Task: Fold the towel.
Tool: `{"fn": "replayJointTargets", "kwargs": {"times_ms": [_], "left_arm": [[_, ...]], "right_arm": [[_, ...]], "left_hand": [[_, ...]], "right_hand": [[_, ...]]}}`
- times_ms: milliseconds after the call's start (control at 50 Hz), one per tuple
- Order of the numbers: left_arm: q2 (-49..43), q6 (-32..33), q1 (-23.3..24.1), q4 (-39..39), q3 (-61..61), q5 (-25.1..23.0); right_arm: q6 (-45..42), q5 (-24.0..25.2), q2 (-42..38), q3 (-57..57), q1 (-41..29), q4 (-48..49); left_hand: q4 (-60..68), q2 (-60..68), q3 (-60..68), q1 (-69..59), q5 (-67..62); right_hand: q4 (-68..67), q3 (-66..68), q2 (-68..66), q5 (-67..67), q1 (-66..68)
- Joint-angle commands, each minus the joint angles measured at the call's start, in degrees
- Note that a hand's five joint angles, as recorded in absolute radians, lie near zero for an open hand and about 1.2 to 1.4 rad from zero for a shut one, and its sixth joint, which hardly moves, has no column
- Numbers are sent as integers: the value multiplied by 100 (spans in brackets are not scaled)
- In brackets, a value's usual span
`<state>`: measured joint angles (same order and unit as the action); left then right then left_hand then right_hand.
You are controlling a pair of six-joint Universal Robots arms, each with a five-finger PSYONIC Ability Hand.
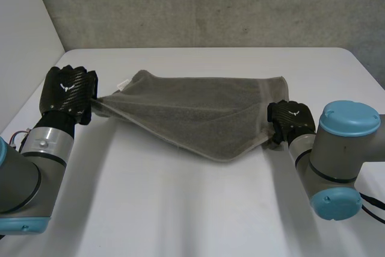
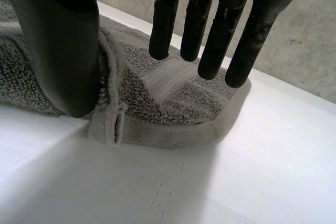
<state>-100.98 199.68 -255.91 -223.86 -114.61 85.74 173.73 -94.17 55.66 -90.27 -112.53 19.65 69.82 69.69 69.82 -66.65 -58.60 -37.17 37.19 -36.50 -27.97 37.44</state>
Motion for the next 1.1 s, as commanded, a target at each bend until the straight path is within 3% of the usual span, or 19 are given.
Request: {"fn": "replayJointTargets", "kwargs": {"times_ms": [20,60,140,180,260,300,380,420,460,480,520,600,640,740,860,1020,1100], "left_arm": [[0,1,-12,0,9,-5],[0,1,-12,0,18,-5],[9,9,-3,18,44,4],[70,27,-3,53,53,4],[753,27,-82,132,27,-5],[956,44,-91,202,1,-13],[1318,62,-65,519,-17,-22],[1686,97,-73,1069,-87,-92],[1827,97,-91,1403,-157,-188],[1828,97,-91,1407,-158,-189],[2020,176,-144,2124,-306,-373],[2223,484,-241,2874,-465,-532],[2433,930,-345,3574,-614,-654],[2680,1310,-381,4113,-746,-769],[2522,1337,-434,3859,-703,-822],[1160,1345,-513,2874,-61,-910],[-58,1345,-347,2541,893,-875]], "right_arm": [[20,231,-117,36,21,-49],[-6,276,-73,45,30,-66],[-76,285,217,45,30,-137],[-251,337,1039,1,65,-242],[-753,399,1764,18,346,-436],[-1688,618,2289,-52,626,-882],[-2743,785,2571,-87,767,-1356],[-3267,847,2643,-131,812,-1666],[-4290,856,2660,-262,969,-2497],[-4295,856,2660,-263,970,-2501],[-5187,908,2660,-446,1241,-3533],[-5673,979,2687,-535,1435,-4265],[-5684,1076,2731,-518,1453,-4391],[-5473,1383,3346,-368,1480,-4435],[-4928,1840,3452,-78,1629,-4408],[-4796,1656,1984,625,1462,-4356],[-4542,1095,1098,1326,1208,-4058]], "left_hand": [[1018,1031,1018,-1335,-1140],[1018,1031,1018,-1335,-1140],[1018,1031,1018,-1335,-1140],[1018,1031,1018,-1335,-1140],[1018,1031,1018,-1335,-1140],[1018,1031,1018,-1335,-1140],[1018,1031,1018,-1335,-1140],[1018,1031,1018,-1335,-1140],[1018,1031,1018,-1335,-1140],[1018,1031,1018,-1335,-1140],[1018,1031,1018,-1335,-1140],[1018,1031,1018,-1335,-1140],[1018,1031,1018,-1335,-1140],[1018,1031,1018,-1335,-1140],[1018,1031,1018,-1335,-1140],[1018,1031,1018,-1335,-1140],[1018,1031,1018,-1335,-1140]], "right_hand": [[-3527,3525,-3593,-3447,3500],[-4276,4274,-4342,-4196,4248],[-4283,4281,-4350,-4203,4256],[-4283,4281,-4350,-4203,4256],[-4283,4281,-4350,-4203,4256],[-4283,4281,-4350,-4203,4256],[-4283,4281,-4350,-4203,4256],[-4283,4281,-4350,-4203,4256],[-4283,4281,-4350,-4203,4256],[-4283,4281,-4350,-4203,4256],[-4283,4281,-4350,-4203,4256],[-4283,4281,-4350,-4203,4256],[-4283,4281,-4350,-4203,4256],[-4283,4281,-4350,-4203,4256],[-4283,4281,-4350,-4203,4256],[-4283,4281,-4350,-4203,4256],[-4283,4281,-4350,-4203,4256]]}}
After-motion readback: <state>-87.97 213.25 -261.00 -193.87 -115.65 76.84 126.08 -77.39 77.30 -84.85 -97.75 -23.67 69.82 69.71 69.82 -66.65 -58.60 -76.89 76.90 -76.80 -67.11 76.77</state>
